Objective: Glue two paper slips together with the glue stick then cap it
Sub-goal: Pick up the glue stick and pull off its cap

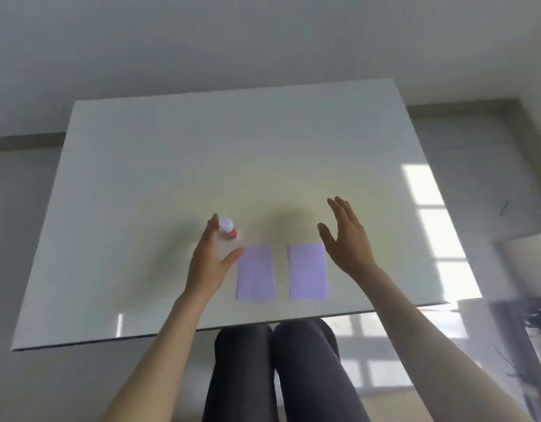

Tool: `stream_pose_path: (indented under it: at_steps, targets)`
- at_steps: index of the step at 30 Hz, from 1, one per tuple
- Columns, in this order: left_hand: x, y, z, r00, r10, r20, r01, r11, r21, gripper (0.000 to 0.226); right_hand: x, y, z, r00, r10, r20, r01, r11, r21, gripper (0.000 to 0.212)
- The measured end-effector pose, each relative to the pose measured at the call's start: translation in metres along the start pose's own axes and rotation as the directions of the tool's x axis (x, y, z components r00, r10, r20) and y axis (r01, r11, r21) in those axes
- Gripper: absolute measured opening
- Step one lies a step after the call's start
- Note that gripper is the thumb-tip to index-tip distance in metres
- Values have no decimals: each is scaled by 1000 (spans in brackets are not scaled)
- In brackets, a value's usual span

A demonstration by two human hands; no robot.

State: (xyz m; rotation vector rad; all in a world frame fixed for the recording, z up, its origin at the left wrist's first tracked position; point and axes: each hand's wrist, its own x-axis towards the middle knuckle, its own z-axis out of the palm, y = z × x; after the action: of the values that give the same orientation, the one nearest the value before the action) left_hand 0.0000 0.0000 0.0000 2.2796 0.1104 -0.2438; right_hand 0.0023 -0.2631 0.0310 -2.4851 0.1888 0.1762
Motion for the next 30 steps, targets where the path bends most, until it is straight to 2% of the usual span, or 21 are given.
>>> stream_pose_path:
  at_steps: [2,5,8,11,14,16,18,20,24,26,27,28,30]
  targets:
    - [7,-14,17,986,57,-160,-65,997,-45,51,4,11,16,990,-49,-134,60,995,79,54]
    - [18,-33,36,949,63,-309,-106,986,-127,20,10,14,35,961,-141,-240,172,978,117,52]
    - [24,-41,42,917,75,-391,-200,936,-290,12,8,6,47,909,-239,-340,309,936,168,45]
    - [17,-39,41,879,137,-457,-310,892,-329,23,-12,-7,60,851,-340,-399,454,860,235,37]
    - [-11,-32,34,810,311,-497,-447,877,-179,31,-41,-20,68,860,-360,-362,481,808,340,37]
    - [-32,-21,26,765,434,-477,-511,859,-38,32,-56,-29,66,910,-279,-307,391,822,413,44]
    - [-49,-9,17,706,537,-461,-553,825,114,32,-66,-38,59,955,-200,-218,282,835,472,63]
    - [-62,2,10,666,603,-438,-571,791,221,32,-72,-48,53,972,-189,-136,232,845,482,75]
    - [-78,8,8,618,671,-410,-583,741,333,30,-77,-53,52,944,-294,-147,328,815,478,48]
    - [-82,6,7,627,663,-408,-565,748,348,29,-79,-49,50,918,-392,-65,365,767,528,19]
    - [-84,5,6,636,659,-403,-557,753,351,29,-81,-47,48,903,-430,-27,373,749,547,12]
    - [-85,4,6,643,656,-395,-553,755,354,29,-81,-46,47,901,-433,-18,370,748,550,20]
    - [-86,6,6,645,657,-390,-552,753,358,28,-80,-49,45,939,-340,-57,319,790,524,36]
